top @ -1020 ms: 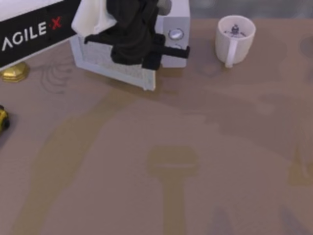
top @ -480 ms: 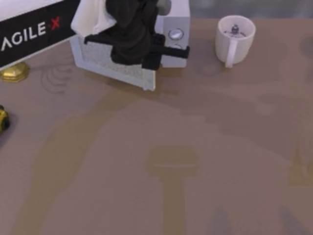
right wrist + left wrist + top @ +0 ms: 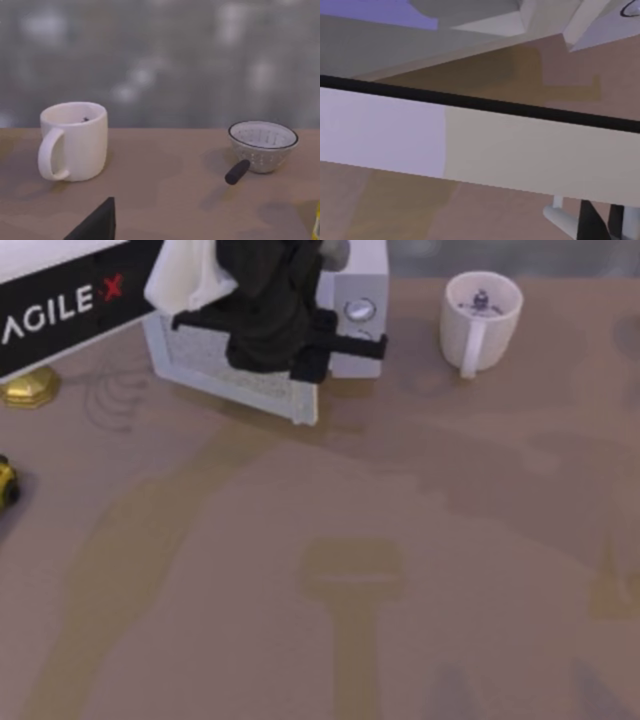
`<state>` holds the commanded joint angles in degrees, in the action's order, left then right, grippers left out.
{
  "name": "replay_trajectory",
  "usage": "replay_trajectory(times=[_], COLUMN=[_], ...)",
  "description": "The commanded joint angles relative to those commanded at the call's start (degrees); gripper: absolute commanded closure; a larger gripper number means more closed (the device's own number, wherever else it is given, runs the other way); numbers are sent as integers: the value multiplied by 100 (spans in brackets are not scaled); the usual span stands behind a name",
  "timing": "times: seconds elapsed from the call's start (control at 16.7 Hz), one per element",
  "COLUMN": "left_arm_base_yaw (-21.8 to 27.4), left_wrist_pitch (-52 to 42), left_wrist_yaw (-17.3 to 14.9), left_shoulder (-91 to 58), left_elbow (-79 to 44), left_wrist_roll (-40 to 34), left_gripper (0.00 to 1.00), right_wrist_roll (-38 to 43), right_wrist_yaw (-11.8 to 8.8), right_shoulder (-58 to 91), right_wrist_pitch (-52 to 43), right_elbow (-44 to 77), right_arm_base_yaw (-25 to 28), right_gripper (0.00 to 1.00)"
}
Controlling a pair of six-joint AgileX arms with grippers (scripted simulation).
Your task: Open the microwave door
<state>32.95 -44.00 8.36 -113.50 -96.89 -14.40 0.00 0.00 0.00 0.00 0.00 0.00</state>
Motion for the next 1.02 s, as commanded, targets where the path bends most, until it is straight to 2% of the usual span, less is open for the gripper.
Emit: replay_trajectory(times=[0.54,1.02], left_arm_base_yaw=[32,-152], left_wrist_pitch=[12,268], left_wrist_yaw=[-46,-379], left_shoulder=[1,486], left_elbow=[25,678], left_wrist_roll=[-3,674], left_gripper=[100,100], right_wrist_roll=[0,0], right_wrist_yaw=[0,0], right_shoulder=[0,0], right_wrist_pitch=[0,0], right_elbow=[0,0], right_arm_base_yaw=[0,0], right_gripper=[0,0])
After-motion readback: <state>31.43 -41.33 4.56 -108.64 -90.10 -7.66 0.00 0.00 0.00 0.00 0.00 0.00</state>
